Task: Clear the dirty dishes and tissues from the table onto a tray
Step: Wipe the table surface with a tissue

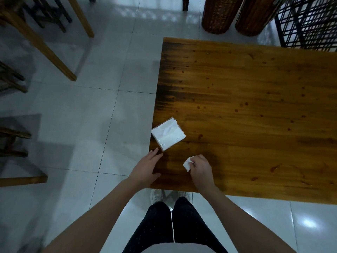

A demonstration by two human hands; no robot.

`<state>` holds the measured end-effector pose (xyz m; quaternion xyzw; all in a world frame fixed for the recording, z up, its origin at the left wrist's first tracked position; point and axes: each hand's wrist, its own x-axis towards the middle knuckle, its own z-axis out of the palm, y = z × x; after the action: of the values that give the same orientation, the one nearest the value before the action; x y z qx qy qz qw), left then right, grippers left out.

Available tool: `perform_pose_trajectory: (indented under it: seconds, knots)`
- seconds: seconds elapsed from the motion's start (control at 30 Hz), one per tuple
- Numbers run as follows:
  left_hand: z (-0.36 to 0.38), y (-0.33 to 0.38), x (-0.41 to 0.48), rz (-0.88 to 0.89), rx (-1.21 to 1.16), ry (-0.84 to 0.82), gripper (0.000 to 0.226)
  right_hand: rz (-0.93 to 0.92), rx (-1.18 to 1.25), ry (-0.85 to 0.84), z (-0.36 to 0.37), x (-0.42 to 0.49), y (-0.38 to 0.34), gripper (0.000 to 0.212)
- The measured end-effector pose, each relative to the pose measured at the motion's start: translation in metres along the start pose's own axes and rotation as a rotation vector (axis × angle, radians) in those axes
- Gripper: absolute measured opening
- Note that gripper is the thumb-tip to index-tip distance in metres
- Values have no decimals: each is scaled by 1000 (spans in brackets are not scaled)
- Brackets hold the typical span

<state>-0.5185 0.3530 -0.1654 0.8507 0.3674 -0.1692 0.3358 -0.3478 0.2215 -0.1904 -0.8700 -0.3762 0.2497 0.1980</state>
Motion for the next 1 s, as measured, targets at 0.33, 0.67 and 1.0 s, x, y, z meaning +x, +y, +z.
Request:
perform_pose_trajectory:
  seconds: [0.33,0.67,1.0]
  knots:
    - [0,-3,-3,-16,-21,21,71,-70,55,-1,-7,35,-11,19]
    - [3,1,2,-22,-38,27,71,15,56,36,-21,67,-8,19]
    - [17,12,8,9,-64,28,72,-68,-35,-5,-34,71,18,19]
